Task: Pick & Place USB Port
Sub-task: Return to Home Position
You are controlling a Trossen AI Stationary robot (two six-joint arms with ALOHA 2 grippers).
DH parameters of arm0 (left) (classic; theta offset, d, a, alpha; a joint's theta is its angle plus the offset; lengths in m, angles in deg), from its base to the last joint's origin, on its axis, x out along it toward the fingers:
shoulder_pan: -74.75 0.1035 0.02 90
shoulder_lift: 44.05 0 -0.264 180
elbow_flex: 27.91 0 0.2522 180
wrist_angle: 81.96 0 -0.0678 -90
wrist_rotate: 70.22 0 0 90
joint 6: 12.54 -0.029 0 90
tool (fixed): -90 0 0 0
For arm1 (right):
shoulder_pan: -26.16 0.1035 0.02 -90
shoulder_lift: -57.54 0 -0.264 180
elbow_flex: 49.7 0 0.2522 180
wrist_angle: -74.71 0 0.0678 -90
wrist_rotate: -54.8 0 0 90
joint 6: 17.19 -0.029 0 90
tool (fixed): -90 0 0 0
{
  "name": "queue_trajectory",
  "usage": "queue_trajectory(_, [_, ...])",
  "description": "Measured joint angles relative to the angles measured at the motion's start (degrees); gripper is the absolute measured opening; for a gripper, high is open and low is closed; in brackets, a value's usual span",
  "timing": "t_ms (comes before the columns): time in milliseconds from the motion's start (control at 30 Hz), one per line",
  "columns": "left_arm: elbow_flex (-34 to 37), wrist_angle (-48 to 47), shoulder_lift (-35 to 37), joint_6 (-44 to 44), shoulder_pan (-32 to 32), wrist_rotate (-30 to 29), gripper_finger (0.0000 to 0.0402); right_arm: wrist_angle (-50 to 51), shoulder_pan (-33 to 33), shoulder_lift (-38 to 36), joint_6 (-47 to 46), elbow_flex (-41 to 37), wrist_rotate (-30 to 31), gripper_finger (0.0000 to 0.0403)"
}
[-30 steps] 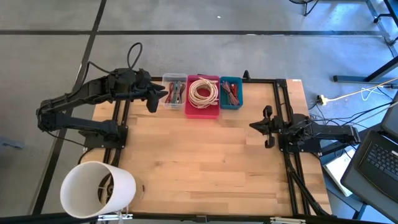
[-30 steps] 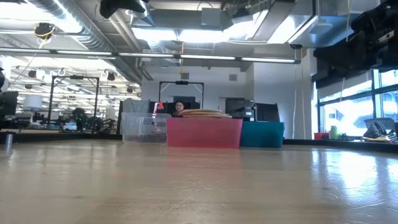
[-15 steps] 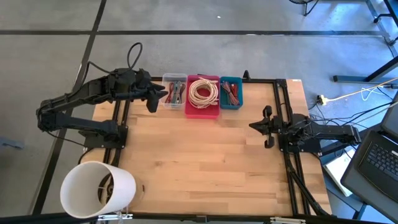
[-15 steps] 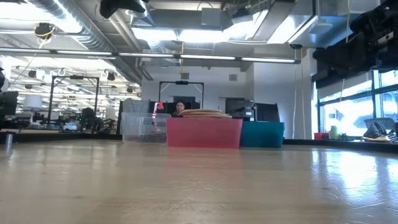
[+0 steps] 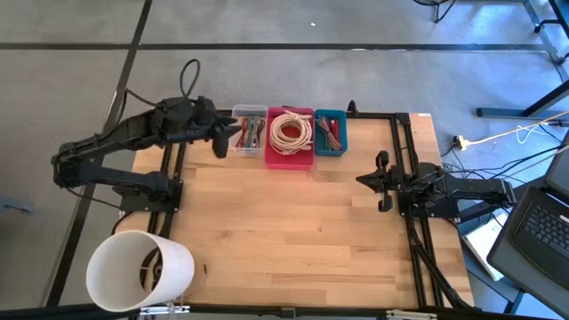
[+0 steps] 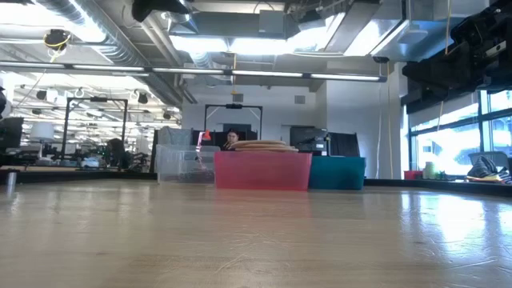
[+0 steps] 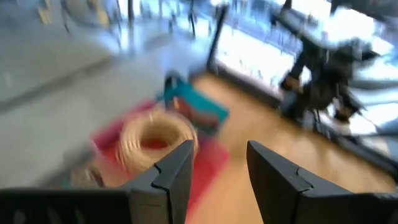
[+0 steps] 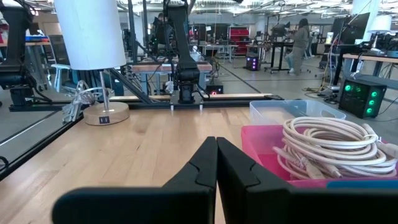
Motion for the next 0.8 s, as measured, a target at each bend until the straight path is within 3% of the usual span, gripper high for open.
queue_trajectory(133, [10.07, 22.02, 1.65, -8.08, -1.92, -2.70, 0.0143, 0.00, 0.00, 0.00, 0.00, 0.00, 0.00, 0.0006])
queue_trajectory(267, [24.94, 45.58, 4.54, -18.94, -5.45, 4.64, 0.0143, 0.01, 0.00, 0.00, 0.00, 0.00, 0.00, 0.0006])
queue_trajectory(400, [37.04, 61.55, 6.82, -21.45, -9.30, 5.17, 0.0143, 0.01, 0.00, 0.00, 0.00, 0.00, 0.00, 0.0006])
queue_trajectory(600, [50.20, 72.08, 14.92, -21.55, -13.04, 2.95, 0.0143, 0.02, 0.00, 0.00, 0.00, 0.00, 0.00, 0.0006])
queue_trajectory(800, [56.93, 71.54, 26.22, -22.83, -14.20, 2.53, 0.0143, 0.02, 0.00, 0.00, 0.00, 0.00, -0.02, 0.0006])
